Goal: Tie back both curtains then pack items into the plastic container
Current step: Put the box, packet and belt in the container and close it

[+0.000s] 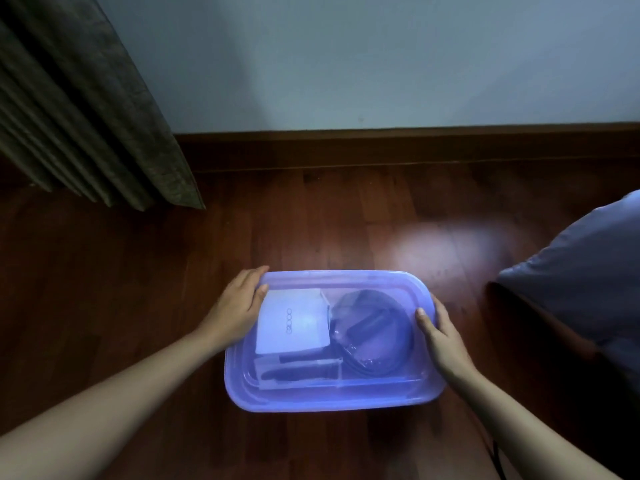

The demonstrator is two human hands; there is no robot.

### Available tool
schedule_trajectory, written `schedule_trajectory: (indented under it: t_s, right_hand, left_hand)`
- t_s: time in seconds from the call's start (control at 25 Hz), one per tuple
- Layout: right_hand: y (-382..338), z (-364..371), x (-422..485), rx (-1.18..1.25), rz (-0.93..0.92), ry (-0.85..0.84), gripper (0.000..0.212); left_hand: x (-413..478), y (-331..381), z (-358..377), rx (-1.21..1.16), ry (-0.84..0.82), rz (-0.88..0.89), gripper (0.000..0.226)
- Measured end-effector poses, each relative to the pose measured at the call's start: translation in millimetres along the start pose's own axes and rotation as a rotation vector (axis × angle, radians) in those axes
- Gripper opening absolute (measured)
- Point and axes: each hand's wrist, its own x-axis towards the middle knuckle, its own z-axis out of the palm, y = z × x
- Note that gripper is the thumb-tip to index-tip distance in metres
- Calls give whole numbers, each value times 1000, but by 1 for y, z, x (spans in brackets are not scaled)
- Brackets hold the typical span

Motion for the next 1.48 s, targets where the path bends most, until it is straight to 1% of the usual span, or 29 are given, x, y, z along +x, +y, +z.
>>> schedule_trajectory:
  t_s: [0.12,0.28,0.36,0.44,0.48,0.52,0.56,0.6,0.64,0.68,0.72,0.8,0.84,0.88,1.0,1.04,1.12,1.24,1.32,1.4,1.48]
  right_hand:
    - [1,1,-1,-90,3,47,49]
    - [-5,3,-9,-301,-11,122,63]
    - [-7,4,-10,-416,-11,164,68]
    - [-8,6,-11,-434,0,182,67]
    - [-7,6,-12,-407,-1,192,66]
    - [-4,5,-10,-337,5,196,63]
    - [0,3,-8,-216,29,178,60]
    - [4,-1,-7,-78,62,121,60]
    - [7,-6,-8,45,90,25,63]
    - [12,-9,-11,133,104,-82,69]
    - [17,-12,-14,174,104,-156,72]
    - [18,-11,-17,193,87,-208,74]
    - [15,-8,-16,195,73,-212,75]
    - [7,-3,-12,195,53,-210,73]
    - [-48,27,4,195,-25,-272,54]
    - [-71,42,8,182,-55,-300,49]
    - [-115,72,12,154,-99,-367,47]
    - [-177,122,3,81,-97,-477,65]
    - [-210,157,-10,57,-112,-591,70]
    - [-244,195,-31,56,-104,-685,70]
    - [-274,232,-52,87,-59,-780,65]
  left_hand:
    - [-5,-1,5,135,41,-37,60]
    - [-8,3,5,266,142,-67,67]
    - [-7,6,6,321,131,-77,65]
    - [-6,6,7,263,123,-130,58]
    - [-7,4,7,168,129,-191,56]
    - [-9,1,6,47,143,-275,55]
    - [-14,-2,6,-86,138,-392,58]
    - [-23,-6,7,-222,106,-515,64]
    - [-37,-7,9,-377,50,-611,75]
    - [-54,-8,12,-552,5,-627,87]
    - [-71,-7,15,-665,-27,-593,95]
    - [-90,-7,16,-731,-49,-517,96]
    - [-88,-11,13,-750,-19,-490,92]
    - [-84,-14,7,-758,22,-487,83]
    - [-70,-33,-33,-804,163,-465,40]
    - [-68,-43,-51,-815,215,-455,35]
    - [-73,-63,-88,-843,317,-451,34]
    - [-94,-95,-146,-867,424,-469,28]
    - [-116,-114,-188,-892,461,-474,26]
    - [-148,-137,-228,-917,519,-513,26]
    - [-182,-154,-264,-919,598,-580,27]
